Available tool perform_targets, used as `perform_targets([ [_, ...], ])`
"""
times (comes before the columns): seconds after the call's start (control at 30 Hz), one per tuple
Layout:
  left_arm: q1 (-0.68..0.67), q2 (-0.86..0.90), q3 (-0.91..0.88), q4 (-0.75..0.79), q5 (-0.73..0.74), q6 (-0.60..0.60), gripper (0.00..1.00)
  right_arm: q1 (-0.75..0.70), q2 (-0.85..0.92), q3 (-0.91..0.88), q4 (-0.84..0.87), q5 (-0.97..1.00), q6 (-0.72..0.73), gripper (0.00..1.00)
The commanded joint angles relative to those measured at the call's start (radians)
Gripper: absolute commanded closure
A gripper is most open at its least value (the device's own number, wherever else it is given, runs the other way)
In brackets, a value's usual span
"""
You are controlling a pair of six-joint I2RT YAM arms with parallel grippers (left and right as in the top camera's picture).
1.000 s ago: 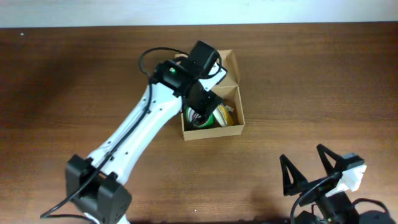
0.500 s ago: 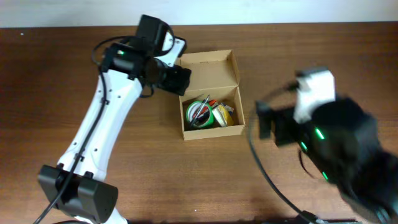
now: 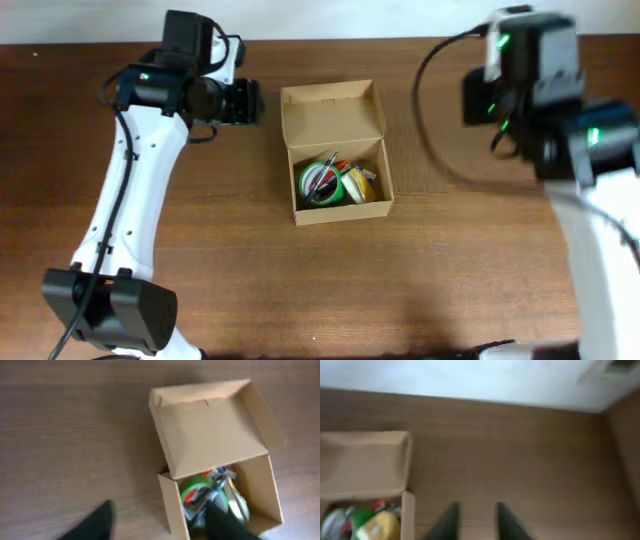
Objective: Pack container
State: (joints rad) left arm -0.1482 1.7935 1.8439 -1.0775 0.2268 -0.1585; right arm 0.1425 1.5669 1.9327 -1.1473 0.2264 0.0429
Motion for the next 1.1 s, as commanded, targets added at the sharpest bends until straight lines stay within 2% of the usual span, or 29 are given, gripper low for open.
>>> perform_targets([
  [0.0,0.020,0.031,0.018,0.012,0.019,-0.109,0.70,-0.124,0.056,0.017,0.031,-0.211,-0.002,0.96],
  [0.1,0.027,0.080,0.018,0.021,0.023,-0.150,0.90,-0.209,0.125,0.017,0.054,-0.323,-0.002,0.97],
  [0.17,0.028,0.113,0.018,0.028,0.024,-0.171,0.98,-0.249,0.180,0.017,0.055,-0.373,-0.003,0.96],
  [0.63,0.029,0.278,0.018,0.162,0.029,-0.343,0.98,-0.287,0.517,0.016,0.099,-0.637,-0.014,0.96],
  [0.9,0.033,0.415,0.018,0.163,0.123,-0.441,0.98,-0.281,0.606,0.016,0.132,-0.724,-0.013,0.97],
  [1.07,0.033,0.499,0.018,0.173,0.167,-0.457,0.98,-0.267,0.643,0.016,0.137,-0.731,-0.013,0.96],
])
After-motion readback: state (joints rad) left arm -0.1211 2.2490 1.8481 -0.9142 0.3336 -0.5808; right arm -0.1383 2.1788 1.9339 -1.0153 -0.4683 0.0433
